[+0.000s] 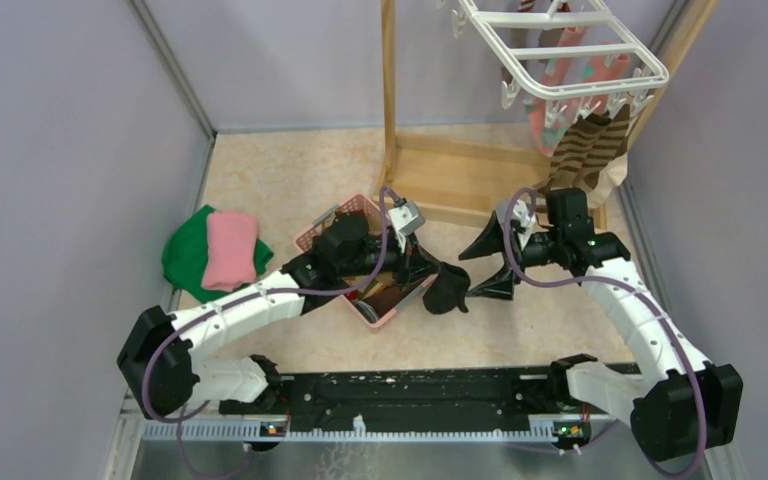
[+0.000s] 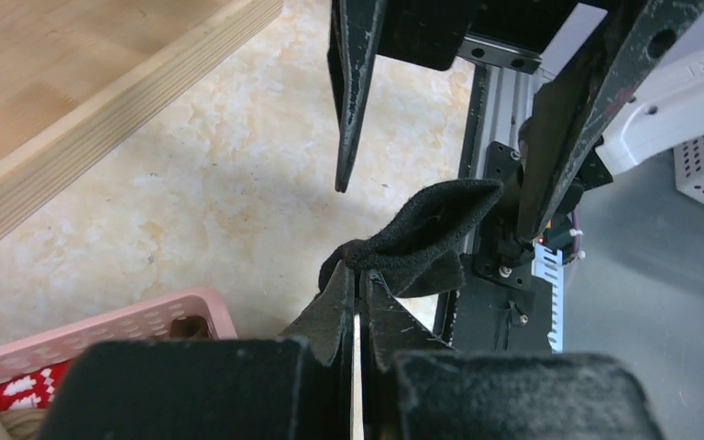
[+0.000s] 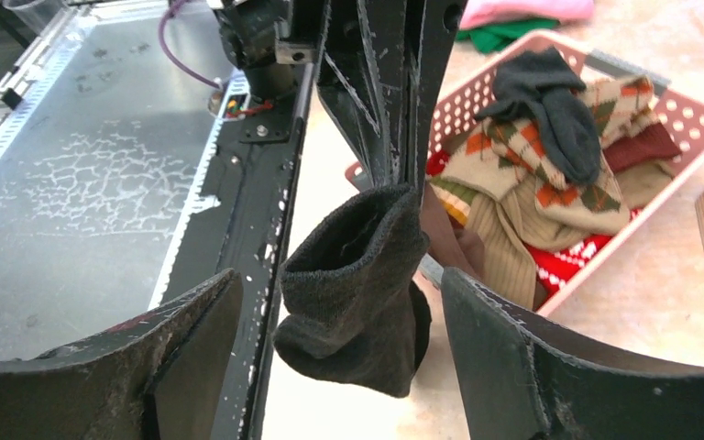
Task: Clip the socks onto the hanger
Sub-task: Pick up the sock from the bin.
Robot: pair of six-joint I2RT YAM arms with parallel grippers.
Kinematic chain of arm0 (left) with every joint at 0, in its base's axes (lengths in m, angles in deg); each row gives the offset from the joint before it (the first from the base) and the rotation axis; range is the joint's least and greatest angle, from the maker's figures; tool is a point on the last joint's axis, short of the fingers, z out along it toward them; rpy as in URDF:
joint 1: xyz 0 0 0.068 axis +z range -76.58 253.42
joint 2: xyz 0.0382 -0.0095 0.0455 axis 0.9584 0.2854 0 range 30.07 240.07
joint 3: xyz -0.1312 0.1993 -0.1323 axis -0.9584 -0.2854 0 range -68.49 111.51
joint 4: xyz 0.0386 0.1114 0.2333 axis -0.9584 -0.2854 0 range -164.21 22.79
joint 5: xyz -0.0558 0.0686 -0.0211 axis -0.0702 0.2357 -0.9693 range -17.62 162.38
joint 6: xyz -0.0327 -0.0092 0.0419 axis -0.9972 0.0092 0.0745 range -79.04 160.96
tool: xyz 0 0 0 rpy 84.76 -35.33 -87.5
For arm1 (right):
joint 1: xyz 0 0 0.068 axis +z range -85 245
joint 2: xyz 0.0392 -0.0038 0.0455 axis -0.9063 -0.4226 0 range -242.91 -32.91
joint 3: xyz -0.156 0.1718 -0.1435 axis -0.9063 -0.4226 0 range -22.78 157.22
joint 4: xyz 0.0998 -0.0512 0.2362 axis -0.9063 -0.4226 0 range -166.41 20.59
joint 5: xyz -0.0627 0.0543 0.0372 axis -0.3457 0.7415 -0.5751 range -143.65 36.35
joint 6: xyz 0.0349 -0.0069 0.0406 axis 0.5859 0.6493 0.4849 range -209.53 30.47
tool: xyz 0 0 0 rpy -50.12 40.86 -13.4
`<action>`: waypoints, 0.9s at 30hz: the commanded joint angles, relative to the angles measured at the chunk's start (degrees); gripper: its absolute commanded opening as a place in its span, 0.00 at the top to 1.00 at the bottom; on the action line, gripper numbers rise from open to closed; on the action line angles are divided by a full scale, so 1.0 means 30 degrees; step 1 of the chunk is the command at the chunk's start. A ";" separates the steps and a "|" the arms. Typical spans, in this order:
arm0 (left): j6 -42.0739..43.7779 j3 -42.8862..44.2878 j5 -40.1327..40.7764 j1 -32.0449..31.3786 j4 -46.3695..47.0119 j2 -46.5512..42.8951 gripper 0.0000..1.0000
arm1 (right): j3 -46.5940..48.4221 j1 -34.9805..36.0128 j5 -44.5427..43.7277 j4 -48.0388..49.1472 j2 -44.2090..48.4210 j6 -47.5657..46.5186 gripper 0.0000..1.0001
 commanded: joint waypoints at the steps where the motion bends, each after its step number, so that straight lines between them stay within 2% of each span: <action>1: -0.1180 0.0879 0.1001 0.0033 0.0806 0.0440 1.00 | -0.0295 0.0169 -0.1192 0.2267 0.0194 0.2088 0.24; 4: -0.1303 0.0921 0.1445 0.0033 0.0858 0.0436 1.00 | -0.0321 0.0168 -0.1836 0.2859 0.0245 0.2805 0.31; 8: -0.1220 0.0944 0.1706 0.0033 0.0791 0.0253 1.00 | -0.0434 0.0168 -0.2560 0.3942 0.0212 0.4075 0.46; 13: -0.1252 0.0752 0.1767 0.0033 0.0796 0.0060 1.00 | -0.0544 0.0189 -0.2222 0.4658 0.0105 0.4858 0.76; 16: -0.1074 0.0528 0.2229 0.0033 0.0787 -0.0307 1.00 | -0.0290 0.0168 -0.2042 0.4258 0.0109 0.4588 0.99; 20: -0.0725 0.0172 0.3056 0.0130 0.0696 -0.1153 1.00 | 0.0939 -0.0061 -0.0993 0.0404 0.0137 0.0827 1.00; 23: -0.0129 -0.0495 0.3450 0.0773 0.1057 -0.2039 0.80 | 0.2161 -0.0566 0.0182 -0.3887 0.0326 -0.2895 1.00; 27: -0.0189 -0.1883 0.2475 0.2249 0.2759 -0.3171 0.70 | 0.2351 -0.1213 0.0305 -0.4206 0.0548 -0.3091 1.00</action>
